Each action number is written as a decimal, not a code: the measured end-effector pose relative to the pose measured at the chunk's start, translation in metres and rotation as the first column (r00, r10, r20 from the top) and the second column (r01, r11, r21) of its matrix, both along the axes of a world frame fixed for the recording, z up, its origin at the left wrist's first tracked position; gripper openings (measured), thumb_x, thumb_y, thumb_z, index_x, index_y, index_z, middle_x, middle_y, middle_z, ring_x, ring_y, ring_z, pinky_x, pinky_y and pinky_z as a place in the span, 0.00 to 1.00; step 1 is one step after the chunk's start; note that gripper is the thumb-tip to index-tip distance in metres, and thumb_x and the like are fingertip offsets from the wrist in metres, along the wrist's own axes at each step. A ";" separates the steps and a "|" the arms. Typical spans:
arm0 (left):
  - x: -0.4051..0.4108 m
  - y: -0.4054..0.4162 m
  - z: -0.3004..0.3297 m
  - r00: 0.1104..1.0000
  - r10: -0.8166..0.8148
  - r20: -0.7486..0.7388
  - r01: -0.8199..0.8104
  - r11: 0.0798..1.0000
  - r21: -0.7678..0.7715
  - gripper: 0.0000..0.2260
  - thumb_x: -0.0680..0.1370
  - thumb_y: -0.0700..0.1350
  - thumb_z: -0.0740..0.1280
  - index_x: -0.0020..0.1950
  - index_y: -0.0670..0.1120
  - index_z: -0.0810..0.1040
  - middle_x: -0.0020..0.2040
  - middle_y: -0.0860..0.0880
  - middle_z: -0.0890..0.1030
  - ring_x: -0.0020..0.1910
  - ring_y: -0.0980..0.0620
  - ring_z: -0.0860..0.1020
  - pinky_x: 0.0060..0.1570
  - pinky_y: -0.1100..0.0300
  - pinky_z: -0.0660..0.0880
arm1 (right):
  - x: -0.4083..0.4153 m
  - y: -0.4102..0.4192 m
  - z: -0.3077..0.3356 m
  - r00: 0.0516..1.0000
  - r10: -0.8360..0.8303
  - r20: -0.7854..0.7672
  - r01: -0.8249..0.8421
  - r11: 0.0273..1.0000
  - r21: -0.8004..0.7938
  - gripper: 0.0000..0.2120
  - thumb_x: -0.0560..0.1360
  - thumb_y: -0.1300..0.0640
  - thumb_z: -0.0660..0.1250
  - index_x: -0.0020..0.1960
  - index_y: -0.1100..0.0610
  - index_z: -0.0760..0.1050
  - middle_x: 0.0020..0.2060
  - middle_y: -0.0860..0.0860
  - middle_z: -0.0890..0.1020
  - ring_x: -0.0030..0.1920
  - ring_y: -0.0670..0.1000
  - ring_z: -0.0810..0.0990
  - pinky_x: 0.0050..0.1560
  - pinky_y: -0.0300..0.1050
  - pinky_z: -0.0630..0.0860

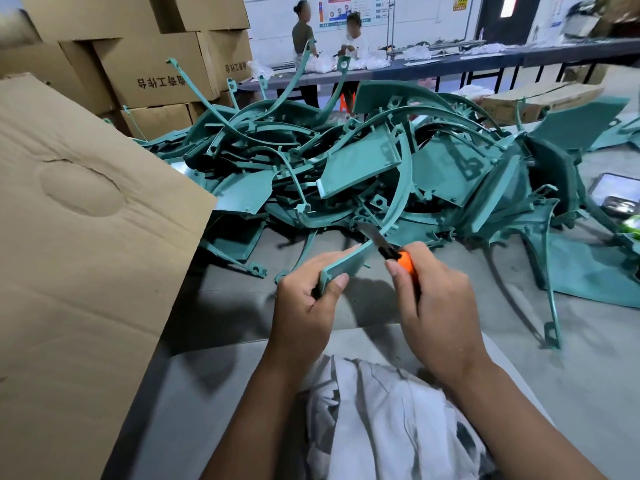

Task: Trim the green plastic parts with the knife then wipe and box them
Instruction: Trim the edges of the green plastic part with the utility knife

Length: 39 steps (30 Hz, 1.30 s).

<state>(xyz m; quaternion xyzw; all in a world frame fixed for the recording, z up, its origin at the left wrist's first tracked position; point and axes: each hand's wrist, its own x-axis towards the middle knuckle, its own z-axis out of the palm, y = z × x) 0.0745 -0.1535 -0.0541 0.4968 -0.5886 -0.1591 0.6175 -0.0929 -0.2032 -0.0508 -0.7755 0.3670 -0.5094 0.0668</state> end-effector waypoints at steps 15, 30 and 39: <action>0.053 0.025 0.017 0.949 -0.231 -0.216 0.259 0.959 0.114 0.20 0.73 0.22 0.65 0.49 0.45 0.88 0.44 0.49 0.86 0.45 0.53 0.83 0.47 0.63 0.79 | -0.016 -0.013 0.003 0.993 -0.109 0.044 0.109 0.994 -0.007 0.15 0.87 0.51 0.58 0.42 0.54 0.66 0.28 0.44 0.67 0.26 0.44 0.66 0.29 0.39 0.58; 0.073 0.023 0.013 0.932 0.094 -0.351 -0.031 0.983 0.182 0.15 0.53 0.33 0.61 0.29 0.48 0.83 0.32 0.51 0.82 0.35 0.55 0.80 0.34 0.68 0.74 | -0.034 -0.028 0.003 0.971 -0.226 0.075 0.228 0.974 -0.012 0.14 0.86 0.53 0.62 0.42 0.53 0.66 0.27 0.43 0.66 0.25 0.45 0.67 0.28 0.36 0.56; 0.081 0.022 0.012 0.912 0.245 -0.328 -0.208 0.967 0.144 0.12 0.55 0.34 0.61 0.29 0.48 0.81 0.30 0.53 0.79 0.34 0.52 0.77 0.34 0.62 0.70 | -0.051 -0.041 -0.002 0.921 -0.368 0.128 0.355 0.928 0.114 0.17 0.86 0.50 0.60 0.41 0.52 0.63 0.27 0.46 0.68 0.28 0.46 0.69 0.29 0.37 0.58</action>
